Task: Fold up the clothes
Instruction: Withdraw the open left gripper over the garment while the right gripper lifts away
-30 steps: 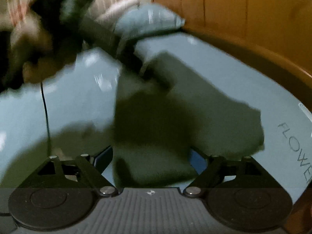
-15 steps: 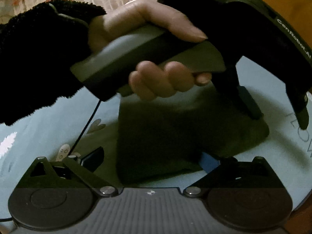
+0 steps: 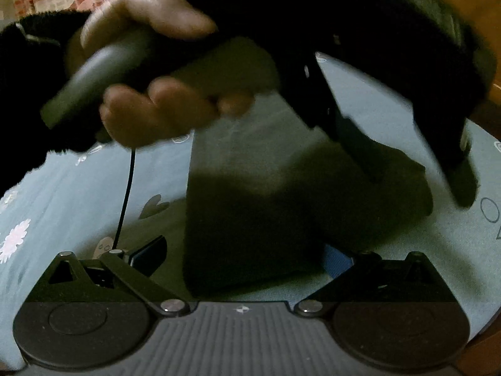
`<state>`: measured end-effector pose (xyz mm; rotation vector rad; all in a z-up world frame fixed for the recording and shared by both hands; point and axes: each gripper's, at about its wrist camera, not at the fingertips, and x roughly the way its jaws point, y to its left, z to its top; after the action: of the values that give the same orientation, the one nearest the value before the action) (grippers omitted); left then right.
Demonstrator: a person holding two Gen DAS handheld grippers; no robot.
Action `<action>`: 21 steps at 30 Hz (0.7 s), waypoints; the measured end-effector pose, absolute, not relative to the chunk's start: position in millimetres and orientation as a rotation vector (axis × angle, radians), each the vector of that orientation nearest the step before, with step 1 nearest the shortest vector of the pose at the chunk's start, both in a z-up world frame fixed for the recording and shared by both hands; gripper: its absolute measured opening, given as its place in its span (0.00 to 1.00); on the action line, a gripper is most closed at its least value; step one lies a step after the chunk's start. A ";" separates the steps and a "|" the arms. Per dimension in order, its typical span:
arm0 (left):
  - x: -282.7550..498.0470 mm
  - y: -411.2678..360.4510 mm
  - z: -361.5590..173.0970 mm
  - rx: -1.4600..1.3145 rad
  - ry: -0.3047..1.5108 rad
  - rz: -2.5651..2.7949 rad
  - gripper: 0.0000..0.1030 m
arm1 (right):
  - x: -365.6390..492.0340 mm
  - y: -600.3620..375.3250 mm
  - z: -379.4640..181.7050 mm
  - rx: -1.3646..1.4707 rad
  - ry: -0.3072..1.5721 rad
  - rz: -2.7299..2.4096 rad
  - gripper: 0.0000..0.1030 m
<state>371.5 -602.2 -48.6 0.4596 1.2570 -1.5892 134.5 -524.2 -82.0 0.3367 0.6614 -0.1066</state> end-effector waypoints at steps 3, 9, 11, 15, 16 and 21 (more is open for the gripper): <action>373.3 -600.8 -55.7 0.458 1.271 -1.571 0.78 | 134.8 -525.3 -83.2 0.342 0.665 -0.120 1.00; 391.1 -582.9 -23.1 0.450 1.180 -1.547 0.78 | 139.1 -525.7 -81.3 0.344 0.668 -0.130 1.00; 409.3 -573.9 -9.5 0.422 1.146 -1.512 0.78 | 139.4 -527.4 -78.7 0.360 0.657 -0.131 1.00; 458.6 -557.7 -3.1 0.359 1.105 -1.380 0.78 | 136.4 -537.0 -72.4 0.442 0.596 -0.128 1.00; 470.8 -554.1 -6.3 0.342 1.109 -1.348 0.78 | 136.1 -540.1 -72.2 0.462 0.584 -0.132 1.00; 515.4 -542.2 -44.0 0.312 1.139 -1.171 0.78 | 138.9 -548.5 -76.7 0.508 0.581 -0.174 1.00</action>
<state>515.4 -542.2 -44.0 0.3116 1.1387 -1.1714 138.9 -548.5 -76.7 0.5080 0.5815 -0.1737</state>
